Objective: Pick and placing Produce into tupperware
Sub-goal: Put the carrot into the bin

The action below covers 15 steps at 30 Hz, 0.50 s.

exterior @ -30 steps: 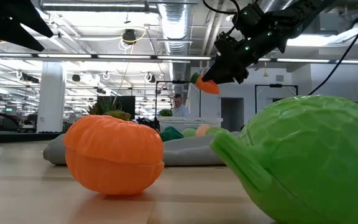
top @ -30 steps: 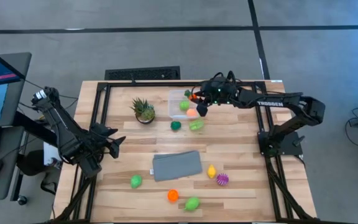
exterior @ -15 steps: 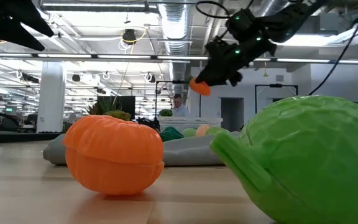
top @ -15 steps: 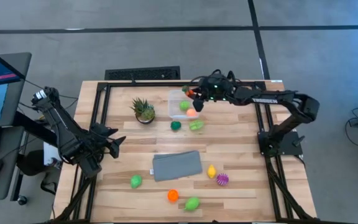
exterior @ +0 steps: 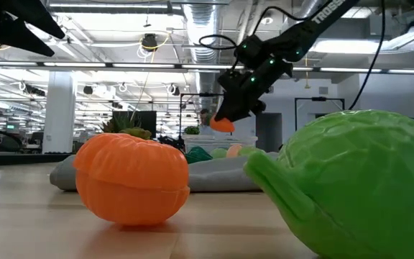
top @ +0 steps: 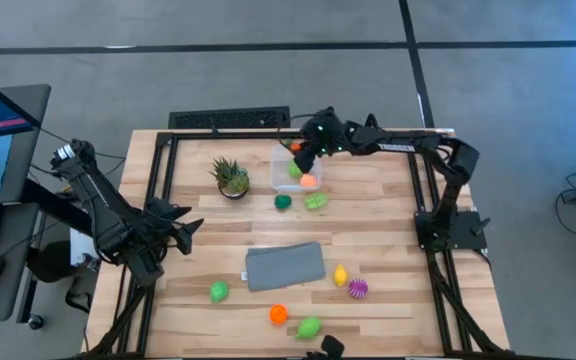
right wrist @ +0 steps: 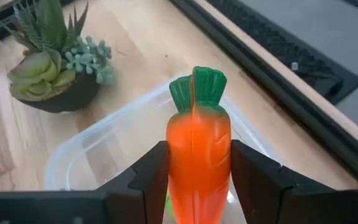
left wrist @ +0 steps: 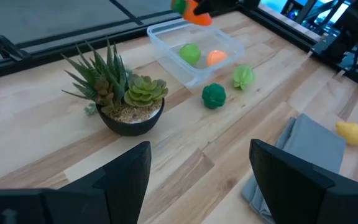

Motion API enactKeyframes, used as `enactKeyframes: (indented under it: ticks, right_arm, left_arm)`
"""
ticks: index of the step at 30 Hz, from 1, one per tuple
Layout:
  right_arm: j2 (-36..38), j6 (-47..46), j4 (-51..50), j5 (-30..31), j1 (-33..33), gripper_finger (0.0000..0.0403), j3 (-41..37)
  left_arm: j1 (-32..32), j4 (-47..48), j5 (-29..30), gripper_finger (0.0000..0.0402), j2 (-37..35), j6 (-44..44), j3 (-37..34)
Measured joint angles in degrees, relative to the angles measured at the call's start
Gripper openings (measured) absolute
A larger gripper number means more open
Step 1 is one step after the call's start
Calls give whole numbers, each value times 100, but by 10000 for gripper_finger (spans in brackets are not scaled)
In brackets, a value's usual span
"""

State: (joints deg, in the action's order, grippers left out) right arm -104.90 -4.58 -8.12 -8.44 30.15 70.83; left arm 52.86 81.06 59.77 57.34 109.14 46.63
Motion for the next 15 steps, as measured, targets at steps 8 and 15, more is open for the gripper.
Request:
enactKeyframes:
  ticks: [8, 15]
  right_arm:
    - [-138, 2, -331, -74, 0, 181, 140]
    - [-138, 51, -889, -71, 0, 184, 140]
  left_arm:
    - [0, 20, 0, 263, 0, -55, 0]
    - [-1, 68, 7, 263, -2, -145, 0]
